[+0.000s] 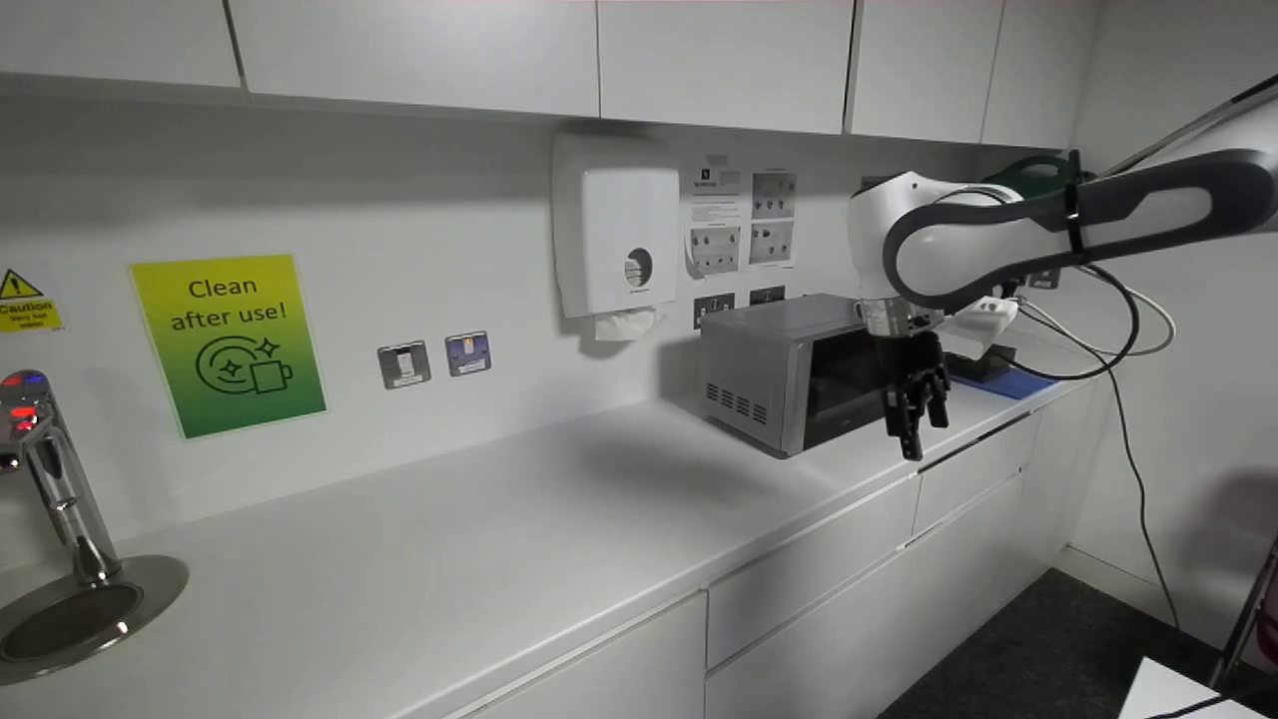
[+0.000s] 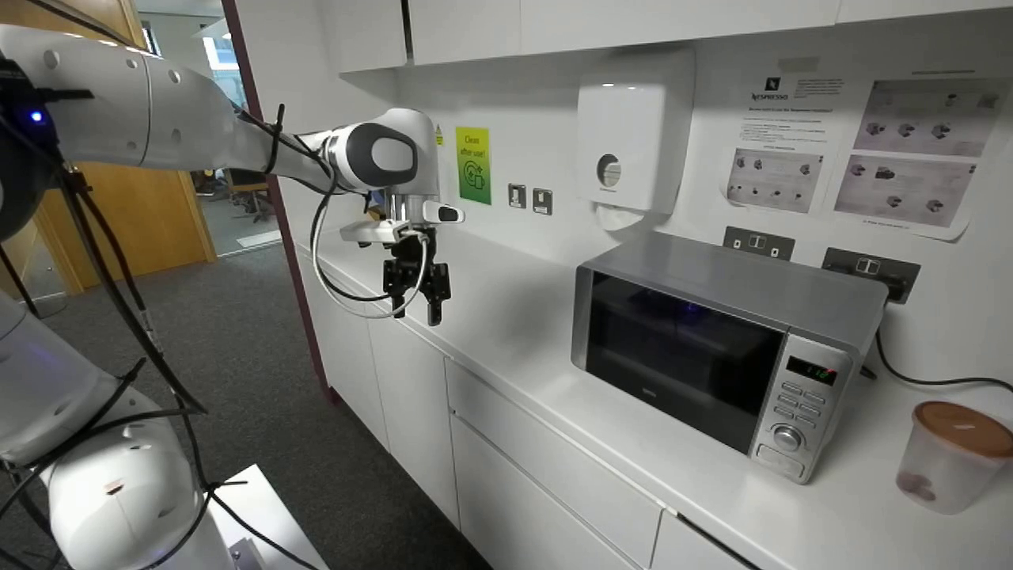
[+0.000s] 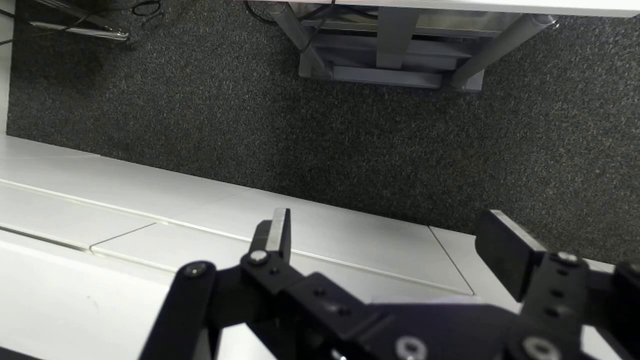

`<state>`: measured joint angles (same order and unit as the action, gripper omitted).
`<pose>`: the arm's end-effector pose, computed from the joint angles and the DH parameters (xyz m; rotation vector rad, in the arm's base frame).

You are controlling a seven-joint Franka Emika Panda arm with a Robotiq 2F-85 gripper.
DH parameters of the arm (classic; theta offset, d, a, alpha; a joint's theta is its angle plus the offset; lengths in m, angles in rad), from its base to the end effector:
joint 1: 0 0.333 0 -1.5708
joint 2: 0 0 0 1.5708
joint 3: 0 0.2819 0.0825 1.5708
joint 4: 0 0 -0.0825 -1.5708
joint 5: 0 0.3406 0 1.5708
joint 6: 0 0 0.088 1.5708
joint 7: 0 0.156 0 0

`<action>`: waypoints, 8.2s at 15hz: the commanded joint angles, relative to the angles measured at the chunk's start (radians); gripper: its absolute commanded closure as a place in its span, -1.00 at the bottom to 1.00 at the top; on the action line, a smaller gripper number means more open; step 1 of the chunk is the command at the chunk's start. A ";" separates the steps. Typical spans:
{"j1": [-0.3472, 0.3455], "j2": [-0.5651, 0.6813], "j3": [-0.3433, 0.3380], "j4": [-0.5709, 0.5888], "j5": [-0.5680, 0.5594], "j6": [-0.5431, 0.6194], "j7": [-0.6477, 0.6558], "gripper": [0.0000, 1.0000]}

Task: Press a button on the right side of the microwave

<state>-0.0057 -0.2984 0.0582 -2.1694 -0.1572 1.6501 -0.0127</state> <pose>0.3986 -0.0016 0.4352 2.9454 0.1336 -0.3235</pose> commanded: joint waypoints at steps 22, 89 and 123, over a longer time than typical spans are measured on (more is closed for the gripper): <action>-0.212 -0.010 -0.316 0.107 0.190 0.397 0.045 -1.00; -0.520 0.699 -0.515 0.504 1.777 0.456 -0.390 -1.00; -0.424 0.754 -0.425 0.475 2.040 1.004 -0.406 -1.00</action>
<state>-0.4314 0.4180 -0.3764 -1.7523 1.8071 2.6102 -0.4086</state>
